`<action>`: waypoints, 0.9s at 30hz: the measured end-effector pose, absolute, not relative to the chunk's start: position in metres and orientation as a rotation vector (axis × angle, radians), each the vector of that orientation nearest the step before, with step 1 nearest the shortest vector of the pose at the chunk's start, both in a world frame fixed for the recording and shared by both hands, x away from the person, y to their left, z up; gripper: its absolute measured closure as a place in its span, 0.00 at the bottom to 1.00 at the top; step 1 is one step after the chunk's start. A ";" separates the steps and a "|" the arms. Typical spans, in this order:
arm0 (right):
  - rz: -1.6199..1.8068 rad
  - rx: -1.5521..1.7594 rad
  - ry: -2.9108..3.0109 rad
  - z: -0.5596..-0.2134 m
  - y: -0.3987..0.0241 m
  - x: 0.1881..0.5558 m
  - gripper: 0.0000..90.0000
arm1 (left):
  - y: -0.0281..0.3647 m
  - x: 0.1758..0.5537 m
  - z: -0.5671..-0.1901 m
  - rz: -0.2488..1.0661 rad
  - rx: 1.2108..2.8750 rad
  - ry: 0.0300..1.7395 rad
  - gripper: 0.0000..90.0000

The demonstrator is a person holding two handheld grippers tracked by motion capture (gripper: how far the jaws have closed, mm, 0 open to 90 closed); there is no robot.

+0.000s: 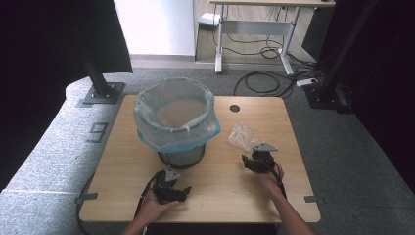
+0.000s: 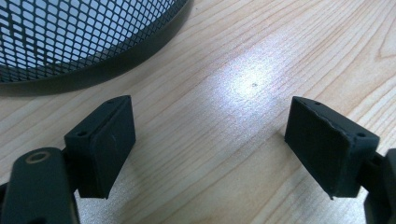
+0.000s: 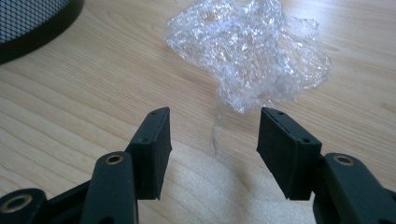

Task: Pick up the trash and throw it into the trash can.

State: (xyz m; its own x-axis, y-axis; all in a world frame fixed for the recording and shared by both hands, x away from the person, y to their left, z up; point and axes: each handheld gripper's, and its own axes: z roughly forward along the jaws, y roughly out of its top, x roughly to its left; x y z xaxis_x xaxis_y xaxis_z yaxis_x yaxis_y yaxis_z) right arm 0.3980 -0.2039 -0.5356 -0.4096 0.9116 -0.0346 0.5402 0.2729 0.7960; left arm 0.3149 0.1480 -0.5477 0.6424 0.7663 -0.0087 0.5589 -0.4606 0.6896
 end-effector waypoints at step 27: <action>0.908 1.305 2.005 -0.545 -0.204 0.447 0.31 | 0.148 0.315 -0.548 0.399 2.191 1.027 0.18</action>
